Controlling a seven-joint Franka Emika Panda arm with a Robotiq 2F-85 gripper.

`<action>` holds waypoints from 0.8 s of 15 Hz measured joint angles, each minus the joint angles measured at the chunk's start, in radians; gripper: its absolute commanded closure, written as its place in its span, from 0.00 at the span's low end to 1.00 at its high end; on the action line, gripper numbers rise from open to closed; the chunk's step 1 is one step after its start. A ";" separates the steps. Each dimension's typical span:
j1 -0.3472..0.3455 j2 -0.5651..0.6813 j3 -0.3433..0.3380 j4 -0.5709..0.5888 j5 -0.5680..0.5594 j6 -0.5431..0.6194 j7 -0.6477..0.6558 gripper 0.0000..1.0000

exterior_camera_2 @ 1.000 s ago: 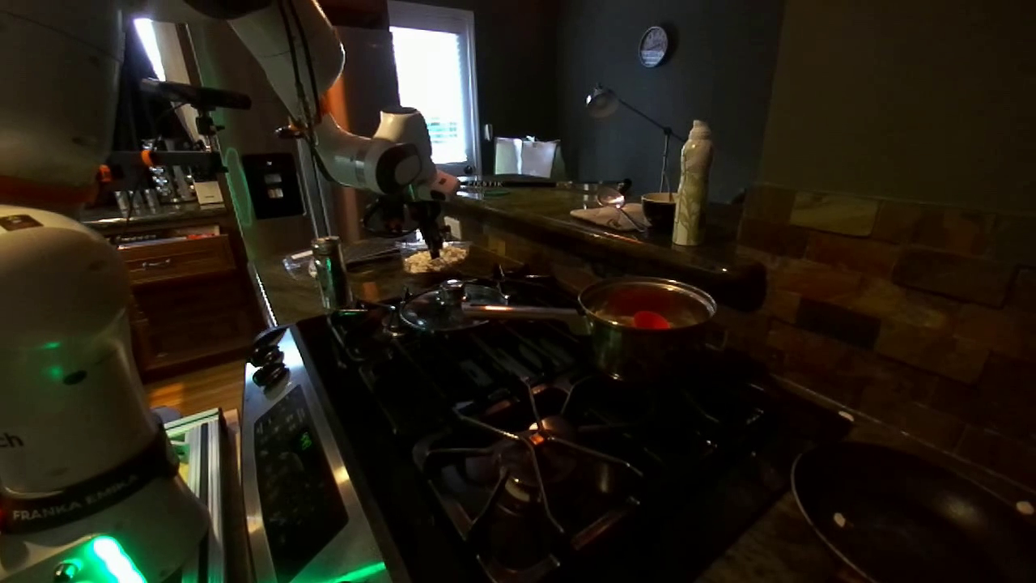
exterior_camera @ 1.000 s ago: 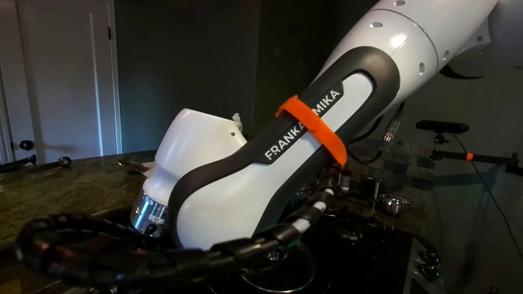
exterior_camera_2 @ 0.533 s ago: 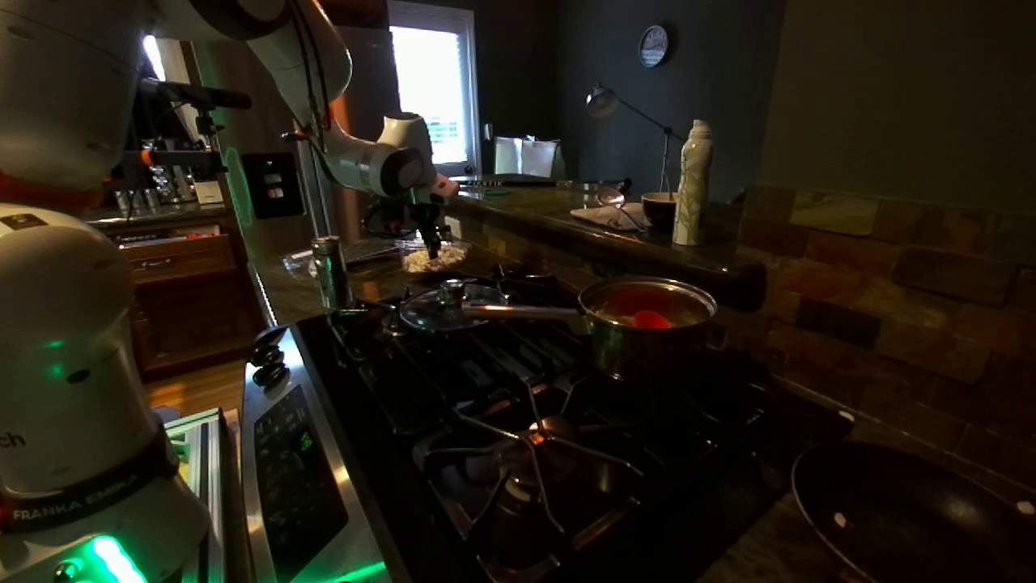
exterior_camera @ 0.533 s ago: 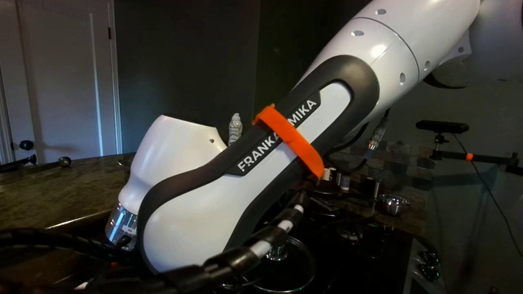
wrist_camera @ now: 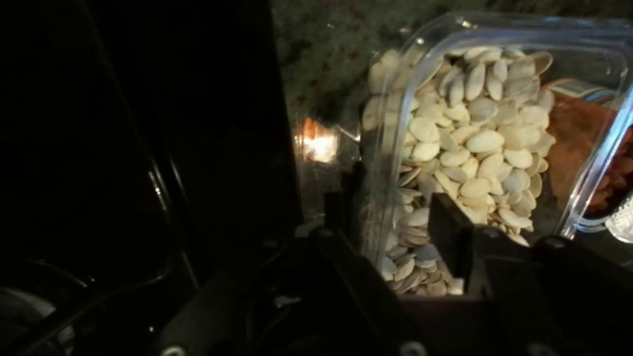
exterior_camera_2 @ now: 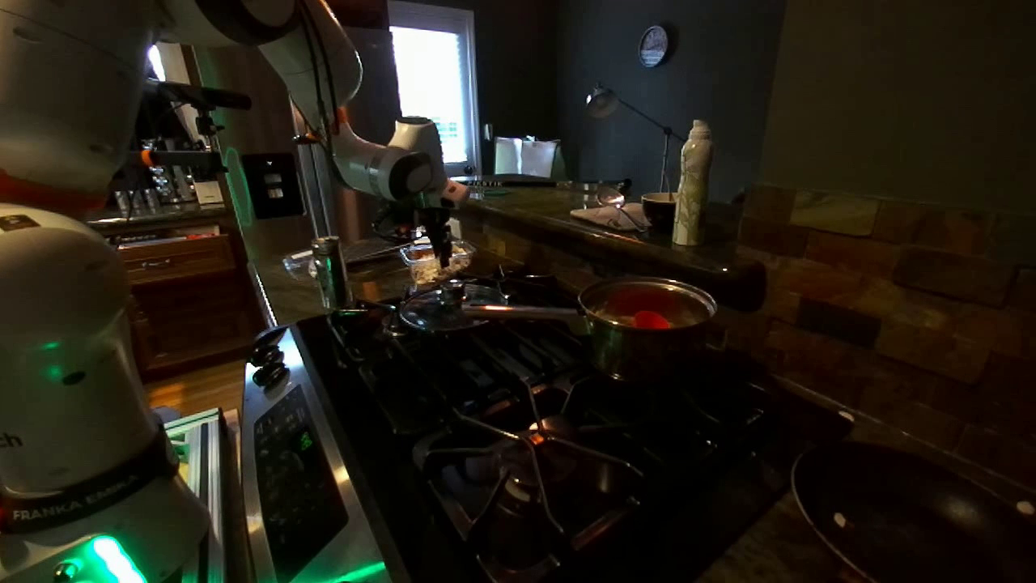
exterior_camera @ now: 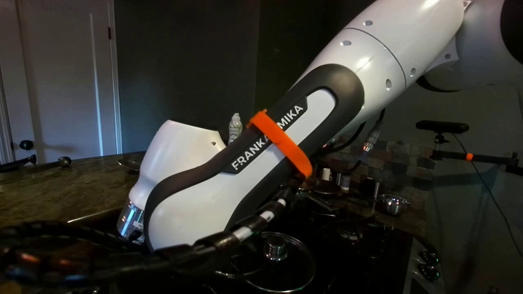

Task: Move the glass bowl to the bottom part of the table

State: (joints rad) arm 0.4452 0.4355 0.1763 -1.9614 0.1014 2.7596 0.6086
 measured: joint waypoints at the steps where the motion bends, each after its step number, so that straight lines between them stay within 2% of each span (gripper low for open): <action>1: -0.004 -0.002 0.000 0.000 0.000 0.000 -0.008 0.12; 2: -0.008 -0.007 0.001 0.001 0.001 0.000 -0.017 0.03; 3: -0.012 -0.014 0.005 0.001 0.002 -0.002 -0.027 0.00; 7: -0.016 -0.095 0.013 -0.003 -0.011 -0.076 -0.066 0.00; 10: -0.027 -0.224 -0.003 -0.033 -0.057 -0.176 -0.093 0.00; 12: -0.060 -0.333 0.003 -0.088 -0.038 -0.181 -0.142 0.00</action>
